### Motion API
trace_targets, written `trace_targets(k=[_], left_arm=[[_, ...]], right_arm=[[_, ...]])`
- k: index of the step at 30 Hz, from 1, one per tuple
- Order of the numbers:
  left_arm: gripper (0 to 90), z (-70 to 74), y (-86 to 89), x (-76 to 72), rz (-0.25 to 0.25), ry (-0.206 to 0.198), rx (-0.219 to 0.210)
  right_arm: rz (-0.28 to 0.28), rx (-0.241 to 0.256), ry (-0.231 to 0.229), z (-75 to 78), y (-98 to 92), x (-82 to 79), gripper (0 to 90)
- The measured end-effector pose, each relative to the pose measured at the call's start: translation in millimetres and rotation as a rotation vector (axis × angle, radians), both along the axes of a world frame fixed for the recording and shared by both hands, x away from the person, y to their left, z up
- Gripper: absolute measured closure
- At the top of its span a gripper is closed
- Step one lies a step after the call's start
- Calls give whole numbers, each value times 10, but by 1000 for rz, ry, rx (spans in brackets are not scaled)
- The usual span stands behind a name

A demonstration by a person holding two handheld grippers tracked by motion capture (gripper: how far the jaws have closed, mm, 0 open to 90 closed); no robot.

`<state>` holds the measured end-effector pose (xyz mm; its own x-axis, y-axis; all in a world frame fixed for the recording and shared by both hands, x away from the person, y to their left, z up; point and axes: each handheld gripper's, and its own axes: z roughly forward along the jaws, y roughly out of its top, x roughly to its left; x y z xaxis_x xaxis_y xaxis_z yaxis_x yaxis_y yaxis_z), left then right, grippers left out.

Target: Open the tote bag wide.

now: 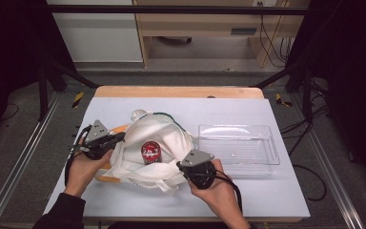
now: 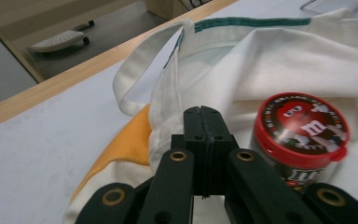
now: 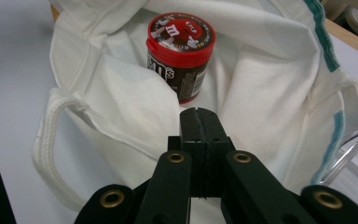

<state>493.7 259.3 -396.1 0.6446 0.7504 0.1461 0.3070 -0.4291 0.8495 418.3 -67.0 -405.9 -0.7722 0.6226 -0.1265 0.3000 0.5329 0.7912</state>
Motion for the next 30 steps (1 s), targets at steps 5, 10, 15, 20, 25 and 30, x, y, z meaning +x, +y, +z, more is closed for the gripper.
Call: trace_targets(k=[5, 10, 15, 20, 25, 30], left_arm=[[899, -155, -20, 136, 32, 38, 11], [900, -274, 4, 200, 52, 59, 30], [900, -335, 69, 238, 66, 80, 16], [900, -371, 81, 263, 73, 95, 29], [900, -434, 91, 287, 79, 115, 29], [900, -486, 105, 300, 86, 126, 21]], right_arm=[[-26, -5, 13, -184, 31, -5, 900], [-41, -11, 42, -359, 32, -17, 900], [-48, -31, 60, -493, 27, 1, 900], [-48, -41, 73, -568, 59, -1, 900], [-42, -58, 87, -633, 84, -1, 900], [-38, -52, 92, -637, 82, 12, 900]])
